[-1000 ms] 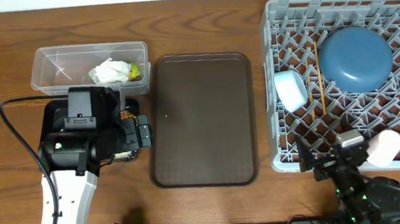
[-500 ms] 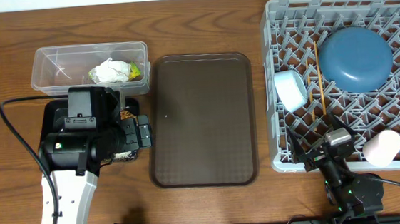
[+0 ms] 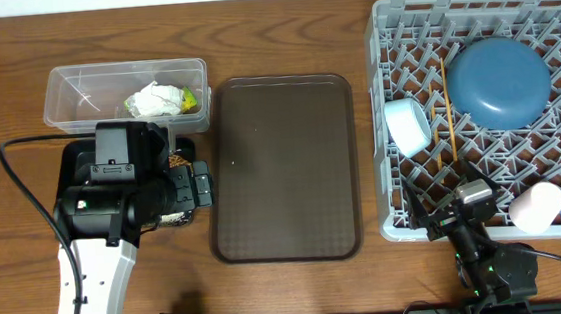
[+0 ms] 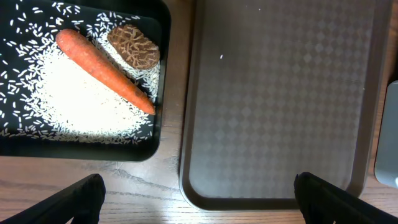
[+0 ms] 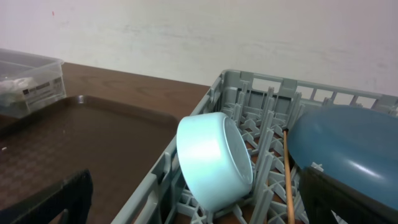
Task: Sort waste into correct bins and load items into the dishwasher rack
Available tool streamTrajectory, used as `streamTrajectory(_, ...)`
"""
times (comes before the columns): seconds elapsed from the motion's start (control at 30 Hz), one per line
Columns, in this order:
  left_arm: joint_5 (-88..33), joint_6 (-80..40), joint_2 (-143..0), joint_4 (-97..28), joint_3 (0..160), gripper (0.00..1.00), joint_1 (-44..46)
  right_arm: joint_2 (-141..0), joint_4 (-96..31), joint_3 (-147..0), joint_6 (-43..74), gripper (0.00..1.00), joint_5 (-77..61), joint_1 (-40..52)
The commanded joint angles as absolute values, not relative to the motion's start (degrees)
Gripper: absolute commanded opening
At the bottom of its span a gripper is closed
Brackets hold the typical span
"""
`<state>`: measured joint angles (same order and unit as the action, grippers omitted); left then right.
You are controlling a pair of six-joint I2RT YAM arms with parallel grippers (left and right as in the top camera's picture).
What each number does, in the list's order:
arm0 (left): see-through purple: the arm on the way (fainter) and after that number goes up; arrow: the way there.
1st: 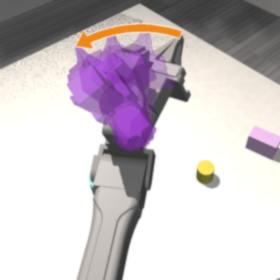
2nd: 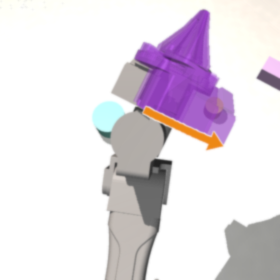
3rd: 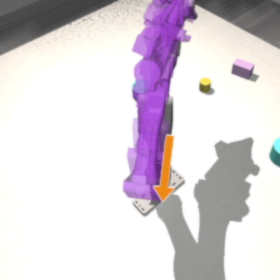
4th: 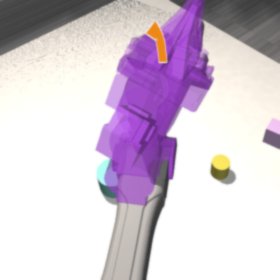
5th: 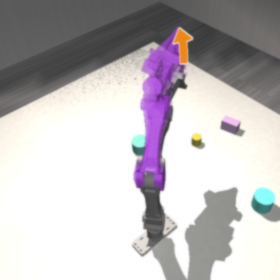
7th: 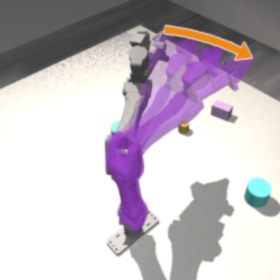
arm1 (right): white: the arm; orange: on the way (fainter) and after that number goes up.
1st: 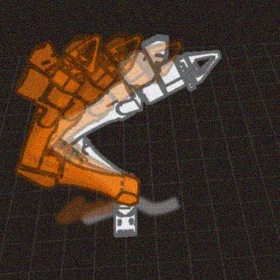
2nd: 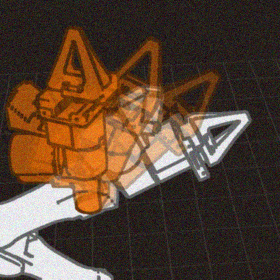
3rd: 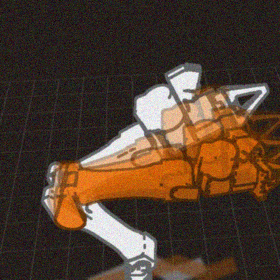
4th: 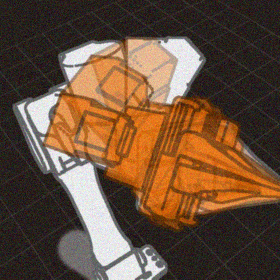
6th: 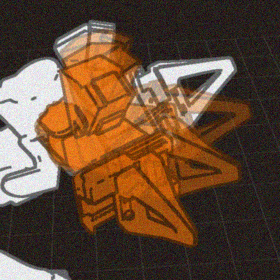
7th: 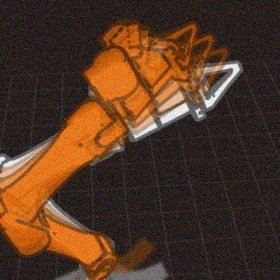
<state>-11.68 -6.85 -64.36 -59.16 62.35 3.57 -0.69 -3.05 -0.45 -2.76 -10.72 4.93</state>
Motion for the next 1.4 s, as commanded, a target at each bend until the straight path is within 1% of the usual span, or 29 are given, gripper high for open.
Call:
streamTrajectory(0.0, -12.0, -7.0, -64.4, -59.3, 62.6, 0.98, 3.6, -0.3, -3.2, -0.3, -2.9, 0.99, -11.0, 4.4)
streamTrajectory(0.33, -12.0, -7.0, -62.2, -59.3, 62.4, 0.98, 3.9, -0.3, -3.2, -0.3, -2.9, 0.99, -11.0, 4.4)
streamTrajectory(0.57, -12.0, -7.0, -54.6, -59.3, 59.6, 0.98, 3.9, -0.3, -3.2, -0.3, -2.9, 0.99, -11.0, 4.4)
streamTrajectory(0.7, -8.6, -7.0, -48.3, -57.3, 57.6, 0.98, 3.9, -0.3, -3.2, -0.3, -2.9, 0.99, -11.0, 4.4)
streamTrajectory(0.8, -8.3, -5.9, -42.8, -47.6, 53.5, 0.98, 4.0, -0.3, -3.2, -0.3, -2.9, 0.99, -11.0, 4.4)
streamTrajectory(0.9, -8.4, -4.5, -36.9, -32.1, 46.2, 0.98, 4.5, -0.3, -3.2, -0.3, -2.9, 0.99, -11.0, 4.4)
streamTrajectory(1.0, -8.4, -4.5, -30.7, -19.7, 37.3, 0.98, 4.7, -0.3, -3.2, -0.3, -2.9, 0.99, -11.0, 4.4)
streamTrajectory(1.27, -8.4, -4.6, -15.0, 0.0, 14.4, 0.98, 4.7, -0.3, -3.2, -0.3, -2.9, 0.99, -11.0, 4.4)
streamTrajectory(1.37, -8.6, -4.6, -10.2, 3.9, 8.5, 0.98, 4.7, -0.3, -3.2, -0.3, -2.9, 0.99, -11.0, 4.4)
